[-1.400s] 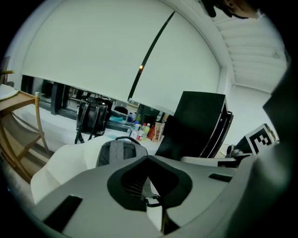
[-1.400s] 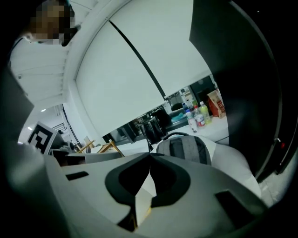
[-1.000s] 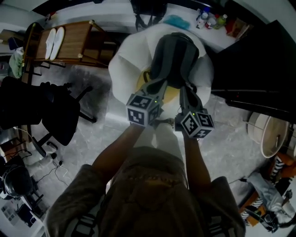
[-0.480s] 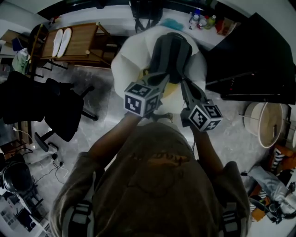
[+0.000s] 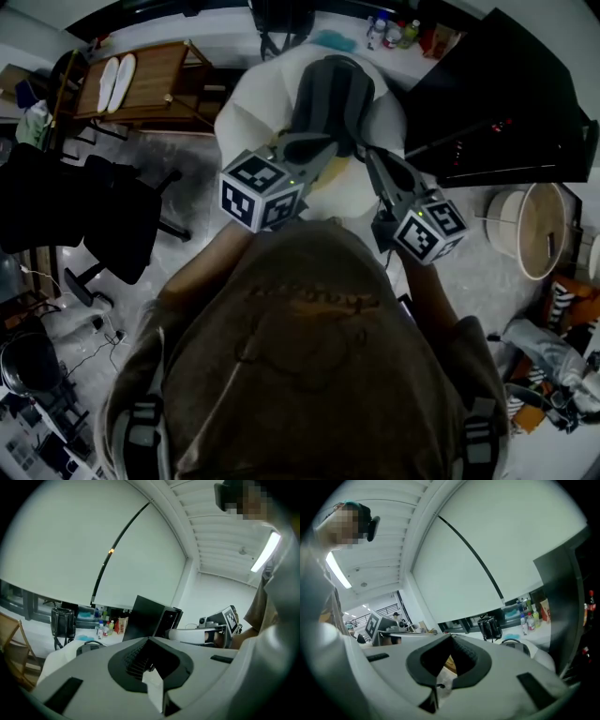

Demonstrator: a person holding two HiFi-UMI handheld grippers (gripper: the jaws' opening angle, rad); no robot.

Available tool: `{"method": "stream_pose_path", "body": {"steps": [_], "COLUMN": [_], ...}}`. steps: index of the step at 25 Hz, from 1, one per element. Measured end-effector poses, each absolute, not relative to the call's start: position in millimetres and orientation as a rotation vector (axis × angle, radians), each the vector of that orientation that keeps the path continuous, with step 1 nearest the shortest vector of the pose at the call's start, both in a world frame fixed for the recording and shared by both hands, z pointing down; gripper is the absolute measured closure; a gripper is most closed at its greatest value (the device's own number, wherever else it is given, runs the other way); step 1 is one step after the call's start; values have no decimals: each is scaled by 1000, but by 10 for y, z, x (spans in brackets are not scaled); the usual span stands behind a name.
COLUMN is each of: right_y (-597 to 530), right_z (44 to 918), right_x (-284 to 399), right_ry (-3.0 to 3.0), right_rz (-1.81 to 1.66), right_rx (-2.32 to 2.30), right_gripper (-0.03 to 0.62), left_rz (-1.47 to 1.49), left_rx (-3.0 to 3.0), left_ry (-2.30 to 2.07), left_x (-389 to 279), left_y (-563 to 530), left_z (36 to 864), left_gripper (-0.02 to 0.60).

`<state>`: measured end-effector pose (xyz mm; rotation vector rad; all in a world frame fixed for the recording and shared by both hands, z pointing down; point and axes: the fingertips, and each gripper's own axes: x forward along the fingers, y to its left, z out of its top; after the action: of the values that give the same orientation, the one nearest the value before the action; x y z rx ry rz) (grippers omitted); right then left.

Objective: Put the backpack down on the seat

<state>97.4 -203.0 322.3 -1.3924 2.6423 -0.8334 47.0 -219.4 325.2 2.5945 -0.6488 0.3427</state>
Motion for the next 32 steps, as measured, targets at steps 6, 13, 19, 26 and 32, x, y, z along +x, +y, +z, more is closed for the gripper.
{"method": "stream_pose_path", "body": {"steps": [6,13,19,26,32], "right_y": [-1817,-1804,-1765,-1694,-1691], "right_z": [2949,2774,2779,2821,2851], "right_x": [856,782,731,665,572], "right_ry": [2739,2780,2799,2827,2859], "right_rz": [-649,-399,-351,-385,-395], "right_rx": [-1349,-1277,-1232,-1182,-1165], "right_gripper": [594,595,595,595,595], "left_rz": [266,97,95,80,87], "left_rx": [2694,2846,2845,2841,2835], "left_ry": [-607,-564,-555,-536,-566], "left_x": [434,430,402,448,340], "left_y": [-2032,-1919,-1872,-1828,-1859], "left_z": [2979,2877,2934,2931,2929], "left_gripper": [581,581,581,581,581]}}
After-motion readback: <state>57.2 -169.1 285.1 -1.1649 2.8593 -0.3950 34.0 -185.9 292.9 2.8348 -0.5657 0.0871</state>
